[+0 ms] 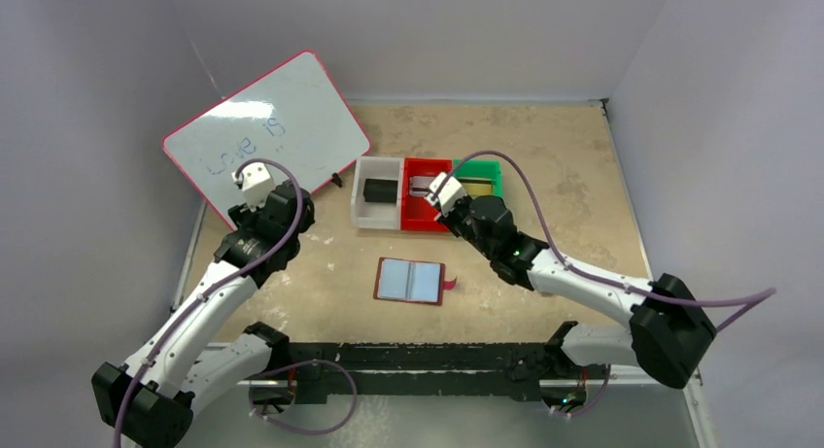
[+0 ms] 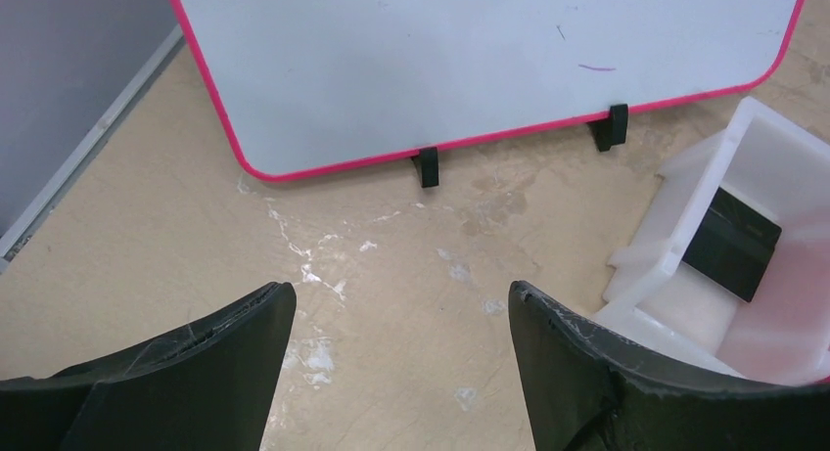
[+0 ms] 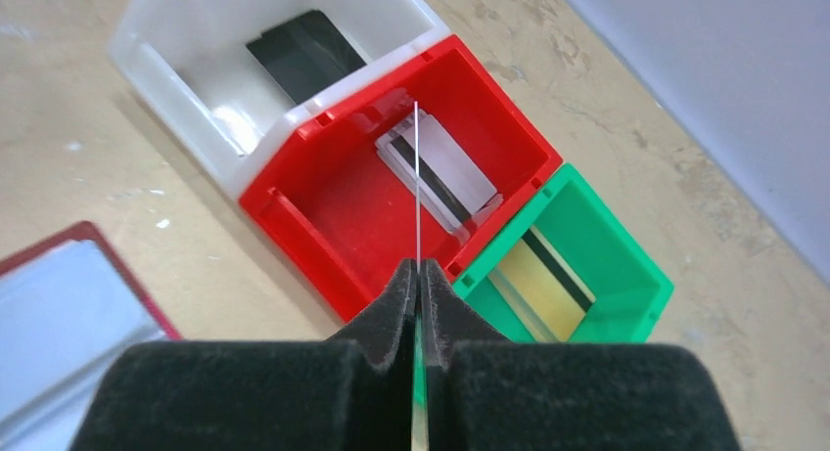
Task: Take the credit cards out of the card holder
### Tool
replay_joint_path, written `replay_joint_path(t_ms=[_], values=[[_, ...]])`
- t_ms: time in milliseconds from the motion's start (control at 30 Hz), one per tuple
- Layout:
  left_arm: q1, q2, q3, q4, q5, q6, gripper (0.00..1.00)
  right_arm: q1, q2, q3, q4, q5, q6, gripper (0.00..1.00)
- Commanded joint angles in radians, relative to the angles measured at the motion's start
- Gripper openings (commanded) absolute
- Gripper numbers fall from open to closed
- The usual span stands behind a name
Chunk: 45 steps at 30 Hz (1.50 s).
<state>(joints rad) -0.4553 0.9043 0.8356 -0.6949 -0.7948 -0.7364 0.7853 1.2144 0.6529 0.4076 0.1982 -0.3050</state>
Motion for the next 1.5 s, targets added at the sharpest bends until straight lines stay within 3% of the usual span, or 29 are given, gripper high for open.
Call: replay_joint_path(t_ms=[0, 733, 967, 1467], values=[[0.005, 0.014, 0.009, 0.016, 0.050, 0.027, 0.80, -0.001, 0.068, 0.090, -0.013, 0.065, -0.180, 0.00], [0.004, -0.073, 0.022, 0.010, -0.003, 0.024, 0.85, -0.043, 0.456, 0.399, -0.199, 0.032, -0.520, 0.00], [0.006, -0.081, 0.019, 0.004, -0.018, 0.022, 0.85, -0.097, 0.553, 0.507, -0.286, 0.009, -0.526, 0.00], [0.006, -0.065, 0.020, -0.002, -0.019, 0.026, 0.85, -0.115, 0.708, 0.644, -0.294, 0.070, -0.556, 0.00]])
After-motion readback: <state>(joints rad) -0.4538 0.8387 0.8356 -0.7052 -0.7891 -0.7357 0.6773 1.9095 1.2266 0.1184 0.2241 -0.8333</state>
